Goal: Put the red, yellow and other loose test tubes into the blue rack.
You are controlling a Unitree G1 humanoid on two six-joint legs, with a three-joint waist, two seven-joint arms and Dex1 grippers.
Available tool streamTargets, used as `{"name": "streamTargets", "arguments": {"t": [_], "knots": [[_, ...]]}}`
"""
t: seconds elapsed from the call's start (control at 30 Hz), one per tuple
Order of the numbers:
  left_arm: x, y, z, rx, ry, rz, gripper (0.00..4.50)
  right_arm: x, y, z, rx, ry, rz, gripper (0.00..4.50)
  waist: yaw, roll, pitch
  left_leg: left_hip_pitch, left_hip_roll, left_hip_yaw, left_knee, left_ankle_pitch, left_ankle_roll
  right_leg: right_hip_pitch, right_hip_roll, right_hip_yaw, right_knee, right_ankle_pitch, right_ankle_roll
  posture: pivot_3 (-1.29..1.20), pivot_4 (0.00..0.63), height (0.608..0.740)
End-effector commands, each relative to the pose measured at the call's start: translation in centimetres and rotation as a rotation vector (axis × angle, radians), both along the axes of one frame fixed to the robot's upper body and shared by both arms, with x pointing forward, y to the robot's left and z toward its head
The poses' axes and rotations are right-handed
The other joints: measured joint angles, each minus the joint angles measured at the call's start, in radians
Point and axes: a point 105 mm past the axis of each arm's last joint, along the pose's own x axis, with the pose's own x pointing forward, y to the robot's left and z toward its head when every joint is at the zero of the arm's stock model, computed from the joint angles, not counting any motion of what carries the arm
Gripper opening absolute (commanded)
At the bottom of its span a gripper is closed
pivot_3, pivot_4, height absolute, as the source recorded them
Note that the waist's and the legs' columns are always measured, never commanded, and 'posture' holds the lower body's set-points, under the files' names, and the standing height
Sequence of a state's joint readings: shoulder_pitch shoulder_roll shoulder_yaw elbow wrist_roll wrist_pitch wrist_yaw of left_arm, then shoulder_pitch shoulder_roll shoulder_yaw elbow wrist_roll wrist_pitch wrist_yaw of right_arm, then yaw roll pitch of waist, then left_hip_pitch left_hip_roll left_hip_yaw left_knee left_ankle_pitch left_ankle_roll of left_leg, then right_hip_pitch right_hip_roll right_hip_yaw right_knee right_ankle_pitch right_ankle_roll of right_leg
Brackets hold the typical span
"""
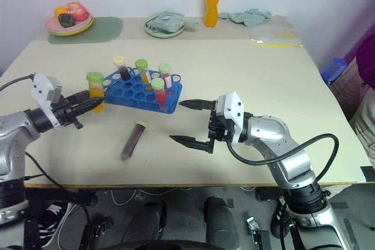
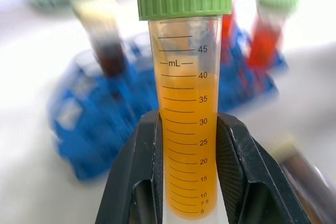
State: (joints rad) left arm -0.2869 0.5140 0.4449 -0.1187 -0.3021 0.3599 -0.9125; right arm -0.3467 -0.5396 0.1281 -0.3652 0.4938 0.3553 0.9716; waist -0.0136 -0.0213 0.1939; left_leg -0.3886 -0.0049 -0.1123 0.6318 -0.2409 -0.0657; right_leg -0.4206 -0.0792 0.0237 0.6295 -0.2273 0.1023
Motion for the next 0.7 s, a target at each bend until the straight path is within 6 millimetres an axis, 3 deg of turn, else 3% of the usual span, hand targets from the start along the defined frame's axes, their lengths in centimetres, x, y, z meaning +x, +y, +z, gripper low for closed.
{"name": "streamTargets", "arguments": {"t": [0.03, 0.23, 0.33, 0.5, 0.7], "knots": [[1.5, -1.2, 1.7, -0.007, -0.238, 0.103, 0.81, 0.4, 0.2, 1.4, 0.020, -0.065, 0.006, 4.50, 0.006, -0.001, 0.000, 0.000, 0.000, 0.000, 0.000, 0.000, 0.000, 0.000, 0.000, 0.000, 0.000, 0.000, 0.000, 0.00, 0.150, 0.740], [3.9, -4.5, -0.5, -0.070, -0.240, 0.068, 0.81, 0.7, 0.2, 1.8, 0.022, -0.072, -0.012, 4.50, -0.001, -0.001, -0.001, 0.000, -0.001, 0.000, 0.000, 0.000, 0.000, 0.001, 0.000, 0.000, -0.001, 0.002, 0.003, 0.00, 0.150, 0.740], [4.9, -5.1, -1.1, -0.076, -0.236, 0.079, 0.81, 0.6, -0.1, 1.9, 0.023, -0.072, -0.023, 4.50, -0.003, -0.001, -0.001, 0.000, -0.001, 0.000, -0.001, 0.000, 0.000, 0.001, 0.000, 0.000, -0.001, 0.002, 0.003, 0.00, 0.150, 0.740], [5.1, -7.2, -2.4, -0.080, -0.190, -0.028, 0.81, 0.3, -0.1, 1.9, 0.026, -0.080, -0.044, 4.50, -0.002, -0.001, -0.001, 0.000, -0.001, 0.000, -0.001, 0.000, 0.000, 0.001, 0.000, 0.000, -0.001, 0.002, 0.003, 0.00, 0.150, 0.740], [5.2, -8.2, -3.6, -0.099, -0.154, -0.052, 0.81, 0.5, -0.3, 2.2, 0.034, -0.087, -0.071, 4.50, -0.002, -0.001, -0.001, 0.001, -0.001, 0.000, 0.000, 0.000, 0.000, 0.001, 0.000, 0.000, -0.001, 0.002, 0.003, 0.00, 0.150, 0.740]]}}
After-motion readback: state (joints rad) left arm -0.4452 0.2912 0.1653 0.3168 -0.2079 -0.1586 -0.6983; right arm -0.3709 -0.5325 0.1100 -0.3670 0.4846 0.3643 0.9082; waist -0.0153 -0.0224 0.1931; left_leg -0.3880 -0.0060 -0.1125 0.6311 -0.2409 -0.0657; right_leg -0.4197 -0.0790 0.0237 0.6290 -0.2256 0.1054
